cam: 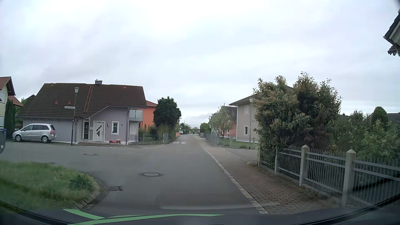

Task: Follow the waypoints while adhering to traffic rules and regulations

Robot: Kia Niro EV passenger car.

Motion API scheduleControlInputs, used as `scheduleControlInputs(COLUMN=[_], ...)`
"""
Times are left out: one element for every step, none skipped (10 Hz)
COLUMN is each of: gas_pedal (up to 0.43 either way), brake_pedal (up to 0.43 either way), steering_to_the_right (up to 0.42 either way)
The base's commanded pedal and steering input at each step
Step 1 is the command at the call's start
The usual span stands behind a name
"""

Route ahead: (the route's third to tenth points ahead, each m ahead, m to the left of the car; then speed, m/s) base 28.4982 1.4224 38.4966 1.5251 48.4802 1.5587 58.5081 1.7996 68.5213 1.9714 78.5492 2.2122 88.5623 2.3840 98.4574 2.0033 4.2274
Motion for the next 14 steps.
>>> scheduleControlInputs(gas_pedal=[0.0, 0.0, 0.0, 0.0, 0.0, 0.0, 0.0, 0.0, 0.0, 0.0, 0.0, 0.0, 0.0, 0.0], brake_pedal=[0.0, 0.0, 0.0, 0.0, 0.0, 0.0, 0.0, 0.0, 0.0, 0.0, 0.0, 0.0, 0.0, 0.0], steering_to_the_right=[-0.011, -0.011, -0.011, -0.011, -0.011, -0.011, -0.011, -0.011, -0.011, -0.011, -0.011, -0.011, -0.011, -0.011])
